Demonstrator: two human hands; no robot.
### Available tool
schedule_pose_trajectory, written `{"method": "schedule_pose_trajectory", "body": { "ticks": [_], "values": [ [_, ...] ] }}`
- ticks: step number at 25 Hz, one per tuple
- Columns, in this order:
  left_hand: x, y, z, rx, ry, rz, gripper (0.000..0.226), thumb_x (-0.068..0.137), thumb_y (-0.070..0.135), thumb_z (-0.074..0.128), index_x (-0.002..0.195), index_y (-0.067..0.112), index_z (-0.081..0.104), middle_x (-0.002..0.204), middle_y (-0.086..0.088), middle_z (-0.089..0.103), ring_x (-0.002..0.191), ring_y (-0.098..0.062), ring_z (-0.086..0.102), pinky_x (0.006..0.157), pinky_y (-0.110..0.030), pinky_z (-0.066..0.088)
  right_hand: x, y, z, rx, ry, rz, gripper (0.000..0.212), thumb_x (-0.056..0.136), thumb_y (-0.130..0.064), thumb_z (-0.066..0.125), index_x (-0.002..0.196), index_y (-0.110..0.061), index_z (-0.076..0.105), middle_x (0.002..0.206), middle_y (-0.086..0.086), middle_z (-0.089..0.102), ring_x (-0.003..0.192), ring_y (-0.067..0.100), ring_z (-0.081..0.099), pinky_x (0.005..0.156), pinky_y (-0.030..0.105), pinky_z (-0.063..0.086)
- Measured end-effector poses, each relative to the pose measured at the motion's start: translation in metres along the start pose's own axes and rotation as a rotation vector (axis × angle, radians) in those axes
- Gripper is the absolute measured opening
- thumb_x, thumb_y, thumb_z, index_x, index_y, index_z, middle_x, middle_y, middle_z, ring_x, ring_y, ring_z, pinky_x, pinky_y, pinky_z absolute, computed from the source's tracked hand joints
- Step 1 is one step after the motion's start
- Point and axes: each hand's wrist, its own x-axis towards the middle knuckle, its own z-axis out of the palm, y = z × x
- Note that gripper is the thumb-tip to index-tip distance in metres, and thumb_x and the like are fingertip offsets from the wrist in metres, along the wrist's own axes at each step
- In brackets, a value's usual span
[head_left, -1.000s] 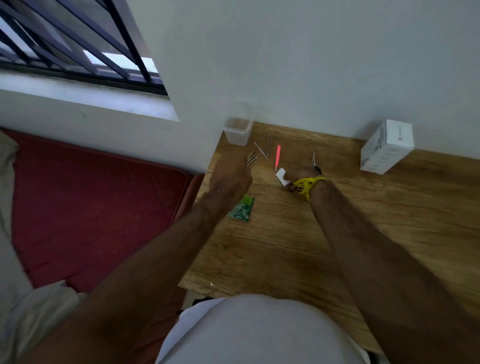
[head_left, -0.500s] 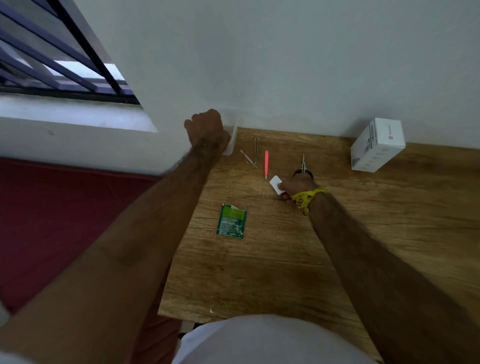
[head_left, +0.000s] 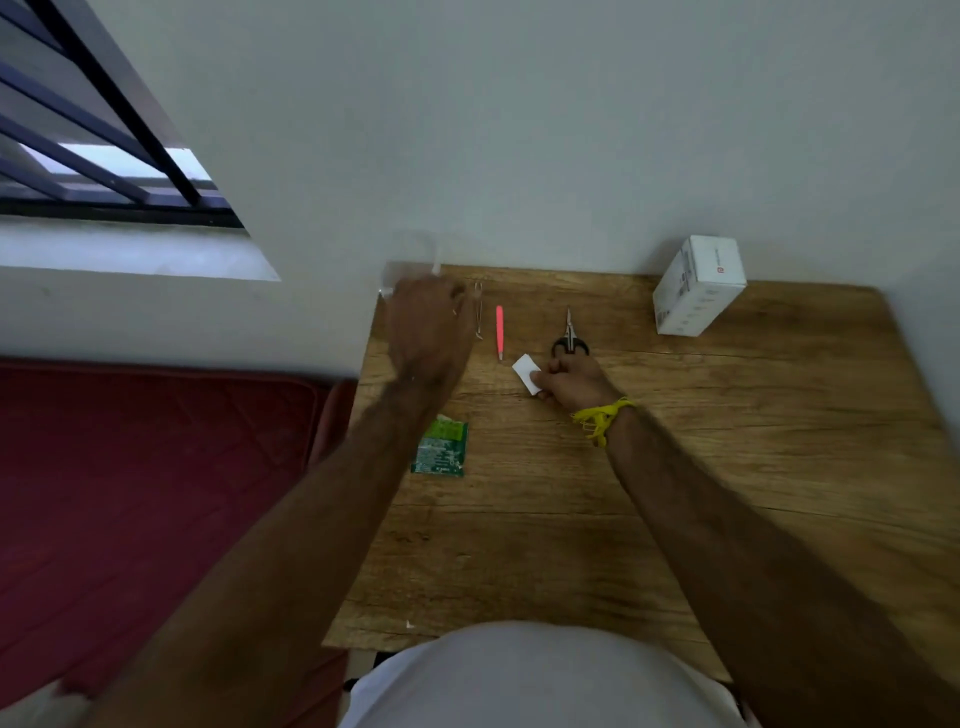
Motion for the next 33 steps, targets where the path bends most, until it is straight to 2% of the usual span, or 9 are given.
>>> {"method": "schedule_pose_trajectory", "body": {
  "ticks": [4, 6, 9, 12, 16, 21, 24, 29, 33],
  "values": [
    [-0.035, 0.029, 0.035, -0.121, -0.222, 0.025, 0.021, 0.096, 0.033, 0.062, 0.095, 0.02, 0.077, 0.089, 0.003, 0.075, 0.083, -0.012, 0.067, 0.083, -0.036, 0.056, -0.037, 0.038, -0.021, 0.286, 0.274, -0.145, 0.002, 0.09, -0.008, 0.069, 0.089, -0.009, 0.068, 0.083, 0.005, 0.068, 0.071, 0.009, 0.061, 0.064, 0.019, 0.052],
    [-0.037, 0.042, 0.06, -0.096, -0.363, -0.002, 0.023, 0.096, 0.034, 0.06, 0.093, 0.018, 0.076, 0.089, 0.0, 0.074, 0.084, -0.016, 0.068, 0.081, -0.037, 0.057, -0.046, 0.059, -0.039, 0.306, 0.523, -0.162, 0.008, 0.09, -0.013, 0.07, 0.097, -0.008, 0.068, 0.09, 0.005, 0.069, 0.078, 0.011, 0.063, 0.067, 0.022, 0.053],
    [-0.03, 0.063, 0.092, -0.071, -0.507, -0.097, 0.032, 0.092, 0.043, 0.063, 0.083, 0.013, 0.07, 0.082, -0.003, 0.07, 0.079, -0.021, 0.066, 0.072, -0.034, 0.054, -0.049, 0.08, -0.061, 0.244, 0.691, -0.255, 0.004, 0.091, -0.016, 0.069, 0.093, -0.013, 0.067, 0.084, -0.002, 0.068, 0.075, 0.006, 0.062, 0.067, 0.019, 0.052],
    [-0.024, 0.076, 0.114, -0.006, -0.535, -0.124, 0.036, 0.088, 0.047, 0.067, 0.091, 0.011, 0.07, 0.089, -0.009, 0.071, 0.085, -0.028, 0.066, 0.077, -0.036, 0.052, -0.041, 0.093, -0.067, 0.191, 0.73, -0.337, 0.003, 0.09, -0.015, 0.069, 0.089, -0.013, 0.067, 0.078, -0.008, 0.065, 0.071, -0.002, 0.06, 0.066, 0.014, 0.049],
    [-0.015, 0.073, 0.133, 0.046, -0.595, -0.233, 0.036, 0.083, 0.041, 0.074, 0.099, 0.009, 0.071, 0.095, -0.012, 0.071, 0.093, -0.032, 0.067, 0.082, -0.039, 0.052, -0.032, 0.098, -0.063, 0.148, 0.754, -0.422, 0.001, 0.09, -0.011, 0.068, 0.09, -0.01, 0.068, 0.082, 0.0, 0.068, 0.074, 0.011, 0.063, 0.066, 0.02, 0.051],
    [-0.021, 0.069, 0.123, -0.401, -0.725, -0.432, 0.02, 0.081, 0.021, 0.082, 0.084, 0.021, 0.062, 0.085, 0.001, 0.064, 0.09, -0.021, 0.066, 0.087, -0.036, 0.054, -0.03, 0.099, -0.062, 0.12, 0.76, -0.454, 0.002, 0.09, -0.008, 0.067, 0.091, -0.007, 0.068, 0.083, 0.003, 0.068, 0.075, 0.014, 0.063, 0.067, 0.018, 0.049],
    [-0.04, 0.069, 0.102, -0.534, -0.65, -0.441, 0.022, 0.077, 0.004, 0.082, 0.085, 0.013, 0.064, 0.084, -0.002, 0.066, 0.078, -0.015, 0.064, 0.076, -0.032, 0.057, -0.031, 0.098, -0.062, 0.101, 0.765, -0.464, 0.001, 0.09, -0.008, 0.067, 0.09, -0.007, 0.067, 0.082, 0.0, 0.066, 0.074, 0.011, 0.061, 0.066, 0.011, 0.045],
    [-0.094, 0.047, 0.074, -0.708, -0.691, -0.442, 0.026, 0.078, 0.002, 0.082, 0.101, 0.002, 0.071, 0.092, -0.012, 0.074, 0.078, -0.015, 0.069, 0.064, -0.022, 0.056, -0.034, 0.097, -0.062, 0.102, 0.756, -0.463, 0.003, 0.089, -0.008, 0.068, 0.087, -0.009, 0.067, 0.079, -0.002, 0.065, 0.072, 0.011, 0.061, 0.065, 0.016, 0.046],
    [-0.13, 0.035, 0.06, -0.725, -0.705, -0.445, 0.018, 0.075, 0.002, 0.083, 0.085, 0.012, 0.073, 0.077, 0.001, 0.072, 0.068, -0.007, 0.066, 0.062, -0.019, 0.054, -0.042, 0.097, -0.067, 0.147, 0.702, -0.429, 0.003, 0.089, -0.009, 0.069, 0.088, -0.009, 0.067, 0.081, -0.002, 0.066, 0.073, 0.002, 0.059, 0.066, 0.016, 0.049]
  ]
}}
